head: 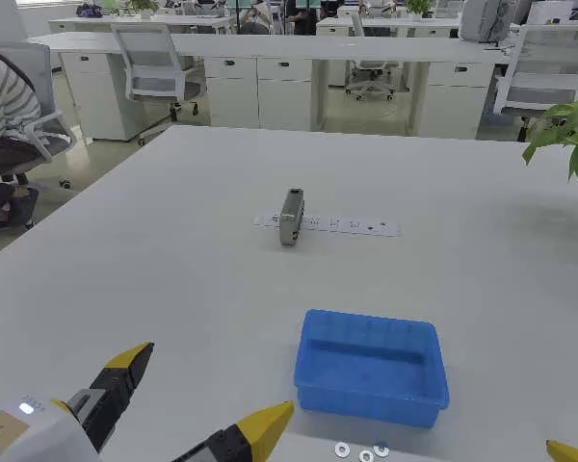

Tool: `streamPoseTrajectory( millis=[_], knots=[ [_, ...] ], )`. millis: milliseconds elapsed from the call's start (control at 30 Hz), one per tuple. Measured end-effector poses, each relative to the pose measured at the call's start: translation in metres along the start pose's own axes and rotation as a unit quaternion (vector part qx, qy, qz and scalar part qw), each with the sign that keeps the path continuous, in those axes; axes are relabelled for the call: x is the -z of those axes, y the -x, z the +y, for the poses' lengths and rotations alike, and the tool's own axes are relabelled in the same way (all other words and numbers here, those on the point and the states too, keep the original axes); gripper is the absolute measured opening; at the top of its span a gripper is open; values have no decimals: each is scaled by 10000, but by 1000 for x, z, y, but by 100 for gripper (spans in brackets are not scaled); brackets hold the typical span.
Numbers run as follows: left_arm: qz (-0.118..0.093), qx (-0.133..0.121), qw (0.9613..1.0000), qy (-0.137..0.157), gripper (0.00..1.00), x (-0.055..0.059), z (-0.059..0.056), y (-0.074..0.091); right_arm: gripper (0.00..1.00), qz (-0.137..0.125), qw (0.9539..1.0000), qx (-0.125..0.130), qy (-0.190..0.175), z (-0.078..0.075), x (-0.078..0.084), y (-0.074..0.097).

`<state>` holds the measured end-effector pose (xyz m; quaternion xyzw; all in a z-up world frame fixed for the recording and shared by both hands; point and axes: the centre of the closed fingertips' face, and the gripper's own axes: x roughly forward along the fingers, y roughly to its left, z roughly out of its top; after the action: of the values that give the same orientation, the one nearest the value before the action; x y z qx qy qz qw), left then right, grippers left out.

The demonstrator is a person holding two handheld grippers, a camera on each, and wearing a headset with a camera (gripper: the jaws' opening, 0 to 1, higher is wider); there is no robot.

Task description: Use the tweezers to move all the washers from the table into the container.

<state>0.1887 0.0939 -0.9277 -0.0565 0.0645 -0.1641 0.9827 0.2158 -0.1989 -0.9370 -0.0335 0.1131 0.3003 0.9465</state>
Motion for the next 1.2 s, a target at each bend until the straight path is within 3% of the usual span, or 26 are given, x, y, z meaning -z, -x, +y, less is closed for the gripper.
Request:
streamPoseTrajectory(
  millis=[567,1200],
  knots=[
    [58,53,10000,-33,95,2,-1,-1,73,143,9998,-106,34,3,5,-3],
    [31,62,10000,-15,94,2,-1,0,73,48,10000,-23,34,1,2,-1]
  ],
)
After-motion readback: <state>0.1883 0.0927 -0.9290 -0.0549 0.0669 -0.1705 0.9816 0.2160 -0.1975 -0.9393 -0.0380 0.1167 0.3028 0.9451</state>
